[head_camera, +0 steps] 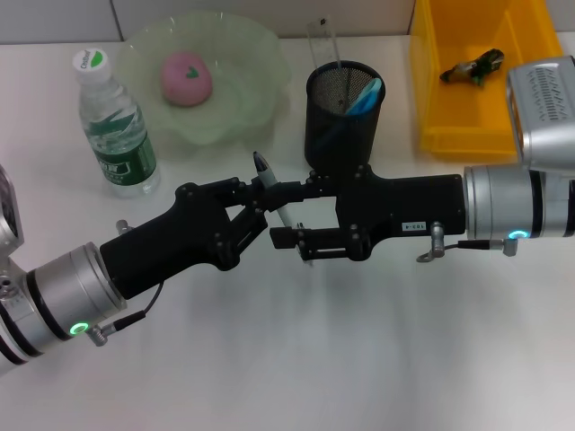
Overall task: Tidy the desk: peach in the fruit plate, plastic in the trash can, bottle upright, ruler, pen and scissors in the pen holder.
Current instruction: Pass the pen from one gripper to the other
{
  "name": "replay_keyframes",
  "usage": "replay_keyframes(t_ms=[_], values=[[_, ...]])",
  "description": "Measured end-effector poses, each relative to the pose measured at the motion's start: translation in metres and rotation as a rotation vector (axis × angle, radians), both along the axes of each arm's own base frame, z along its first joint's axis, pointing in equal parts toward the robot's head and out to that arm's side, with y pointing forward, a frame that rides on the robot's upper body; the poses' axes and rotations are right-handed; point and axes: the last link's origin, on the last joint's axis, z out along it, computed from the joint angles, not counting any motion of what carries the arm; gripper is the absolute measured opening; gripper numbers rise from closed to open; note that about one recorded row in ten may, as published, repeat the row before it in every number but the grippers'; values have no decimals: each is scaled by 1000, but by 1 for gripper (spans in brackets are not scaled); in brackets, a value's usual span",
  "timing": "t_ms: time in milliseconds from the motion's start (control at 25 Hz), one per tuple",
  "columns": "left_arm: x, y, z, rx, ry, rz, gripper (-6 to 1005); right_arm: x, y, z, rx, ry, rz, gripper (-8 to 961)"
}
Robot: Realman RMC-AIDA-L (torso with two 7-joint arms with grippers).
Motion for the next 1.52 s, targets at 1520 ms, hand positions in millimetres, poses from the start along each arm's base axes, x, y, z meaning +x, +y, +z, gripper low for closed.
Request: replay_keyframes(t_ms=[1520], values=[[2,6,26,-57,-237,137,149,43,-47,-4,338,176,61,653]])
